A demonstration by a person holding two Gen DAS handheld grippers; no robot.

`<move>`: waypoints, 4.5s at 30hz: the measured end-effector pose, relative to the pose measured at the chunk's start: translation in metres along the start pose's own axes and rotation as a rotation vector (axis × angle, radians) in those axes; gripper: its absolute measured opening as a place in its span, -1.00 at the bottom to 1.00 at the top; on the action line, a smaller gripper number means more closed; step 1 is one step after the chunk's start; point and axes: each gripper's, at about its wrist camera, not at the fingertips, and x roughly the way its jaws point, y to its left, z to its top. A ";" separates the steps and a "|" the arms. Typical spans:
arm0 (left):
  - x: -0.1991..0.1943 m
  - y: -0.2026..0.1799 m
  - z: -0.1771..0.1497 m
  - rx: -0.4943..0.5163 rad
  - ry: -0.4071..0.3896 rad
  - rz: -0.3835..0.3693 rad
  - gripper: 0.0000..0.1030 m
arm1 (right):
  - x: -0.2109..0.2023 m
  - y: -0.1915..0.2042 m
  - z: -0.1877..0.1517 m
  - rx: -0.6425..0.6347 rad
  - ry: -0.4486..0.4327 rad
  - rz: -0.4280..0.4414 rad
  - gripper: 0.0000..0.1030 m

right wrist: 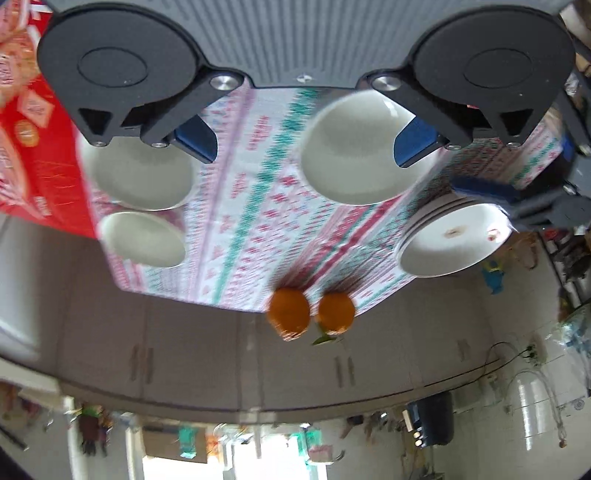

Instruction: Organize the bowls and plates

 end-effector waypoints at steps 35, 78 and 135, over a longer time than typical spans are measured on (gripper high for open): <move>0.133 -0.020 0.103 0.045 0.106 -0.115 0.98 | 0.005 -0.083 -0.038 -0.037 0.031 -0.298 1.00; 0.221 -0.009 0.132 0.024 0.333 -0.261 0.06 | 0.024 -0.106 -0.029 -0.070 0.037 -0.103 0.63; 0.045 0.035 0.089 -0.111 0.218 -0.039 0.06 | -0.008 0.025 0.006 -0.239 0.019 0.107 0.63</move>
